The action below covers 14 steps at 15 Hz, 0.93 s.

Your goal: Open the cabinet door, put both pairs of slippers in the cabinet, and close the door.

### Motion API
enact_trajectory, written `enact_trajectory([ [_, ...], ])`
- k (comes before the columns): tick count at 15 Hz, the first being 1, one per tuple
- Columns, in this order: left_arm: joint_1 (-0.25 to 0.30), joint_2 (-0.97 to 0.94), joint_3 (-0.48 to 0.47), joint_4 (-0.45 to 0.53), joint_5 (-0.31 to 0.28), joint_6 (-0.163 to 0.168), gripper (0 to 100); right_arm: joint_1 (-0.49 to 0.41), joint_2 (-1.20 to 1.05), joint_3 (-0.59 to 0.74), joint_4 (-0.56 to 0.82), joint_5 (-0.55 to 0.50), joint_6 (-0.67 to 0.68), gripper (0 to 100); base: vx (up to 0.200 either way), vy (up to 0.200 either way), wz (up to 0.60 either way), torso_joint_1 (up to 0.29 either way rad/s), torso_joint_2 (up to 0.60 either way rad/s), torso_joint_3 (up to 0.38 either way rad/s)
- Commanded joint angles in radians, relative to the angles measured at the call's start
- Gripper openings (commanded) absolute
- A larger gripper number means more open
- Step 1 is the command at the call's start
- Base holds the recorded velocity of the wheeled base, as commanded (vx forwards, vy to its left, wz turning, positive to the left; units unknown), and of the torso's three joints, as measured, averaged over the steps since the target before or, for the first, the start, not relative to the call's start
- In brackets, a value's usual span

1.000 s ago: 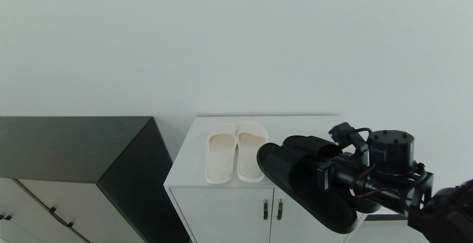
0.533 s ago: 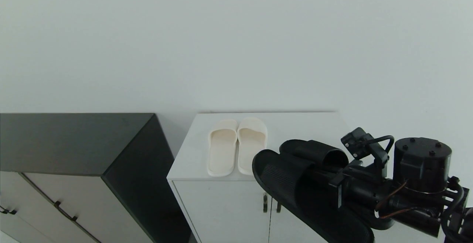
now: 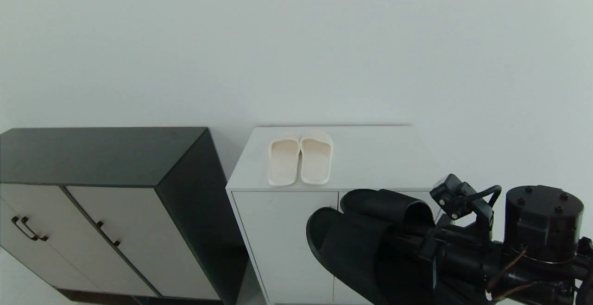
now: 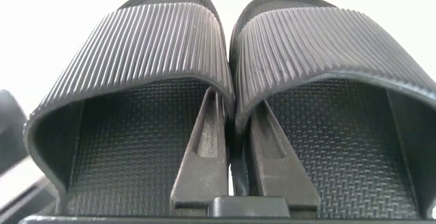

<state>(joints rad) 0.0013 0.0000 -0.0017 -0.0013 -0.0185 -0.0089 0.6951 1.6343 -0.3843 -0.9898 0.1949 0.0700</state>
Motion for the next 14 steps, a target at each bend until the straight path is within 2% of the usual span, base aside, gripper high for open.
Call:
enact_trajectory([
  [1,0.0,0.0,0.0,0.0,0.0,0.0,0,0.0,-0.037,0.033,-0.001,0.041,-0.013,0,0.0,0.0,0.0,0.0,0.0,0.0],
  [4,0.0,0.0,0.0,0.0,0.0,0.0,0,0.0,-0.031,0.036,-0.001,0.044,-0.015,0,0.0,0.0,0.0,0.0,0.0,0.0],
  [9,0.0,0.0,0.0,0.0,0.0,-0.002,0,-0.003,-0.03,0.056,-0.003,0.047,-0.019,0,0.0,-0.2,0.0,0.002,0.0,0.003],
  [14,0.0,0.0,0.0,0.0,0.0,-0.003,0,-0.025,-0.03,0.065,-0.004,0.047,-0.05,0,0.0,0.0,0.0,0.0,0.0,0.0],
])
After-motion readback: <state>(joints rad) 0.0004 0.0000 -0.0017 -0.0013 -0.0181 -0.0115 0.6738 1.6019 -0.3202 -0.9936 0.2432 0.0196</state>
